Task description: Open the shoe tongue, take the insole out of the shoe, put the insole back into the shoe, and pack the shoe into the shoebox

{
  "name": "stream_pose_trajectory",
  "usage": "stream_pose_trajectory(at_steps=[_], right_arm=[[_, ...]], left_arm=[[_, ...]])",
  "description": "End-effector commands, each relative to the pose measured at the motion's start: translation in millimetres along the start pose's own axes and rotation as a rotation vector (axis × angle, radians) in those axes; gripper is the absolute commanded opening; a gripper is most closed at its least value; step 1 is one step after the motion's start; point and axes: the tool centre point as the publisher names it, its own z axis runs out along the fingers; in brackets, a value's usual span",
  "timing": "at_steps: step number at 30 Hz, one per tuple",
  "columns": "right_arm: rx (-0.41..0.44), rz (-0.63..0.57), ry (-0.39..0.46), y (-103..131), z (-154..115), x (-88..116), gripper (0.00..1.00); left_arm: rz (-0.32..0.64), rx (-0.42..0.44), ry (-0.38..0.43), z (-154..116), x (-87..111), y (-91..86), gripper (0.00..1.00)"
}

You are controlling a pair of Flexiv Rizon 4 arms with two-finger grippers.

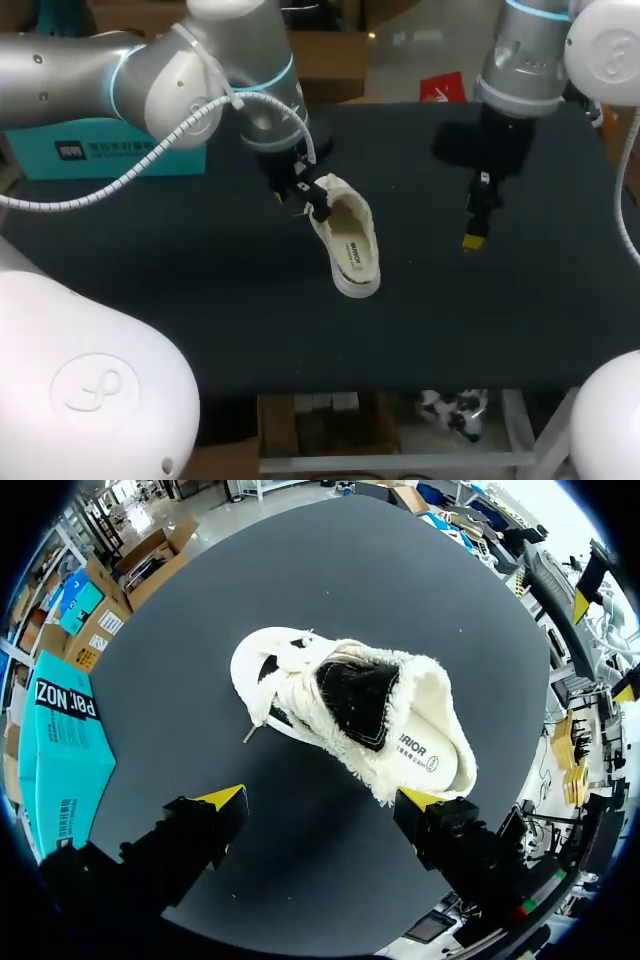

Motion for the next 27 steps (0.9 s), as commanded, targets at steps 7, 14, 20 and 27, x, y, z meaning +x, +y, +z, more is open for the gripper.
stream_pose_trajectory(at_steps=[7, 14, 20, 27], right_arm=[[-0.001, -0.107, -0.074, -32.2, 6.4, -3.4, 1.0], [0.084, -0.256, -0.168, -39.8, 3.8, -7.5, 1.0], [0.133, -0.394, -0.215, -44.4, 5.6, -11.5, 1.0], [0.172, -0.477, -0.236, -45.6, 6.8, -13.5, 1.0]], left_arm=[[-0.454, -0.027, -0.07, 23.3, 25.8, 4.4, 1.0], [-0.676, 0.044, -0.114, 27.3, 35.9, -1.4, 1.0], [-0.77, 0.047, -0.155, 38.5, 39.1, -8.5, 1.0], [-0.832, 0.07, -0.153, 43.5, 38.7, -16.3, 0.4]])
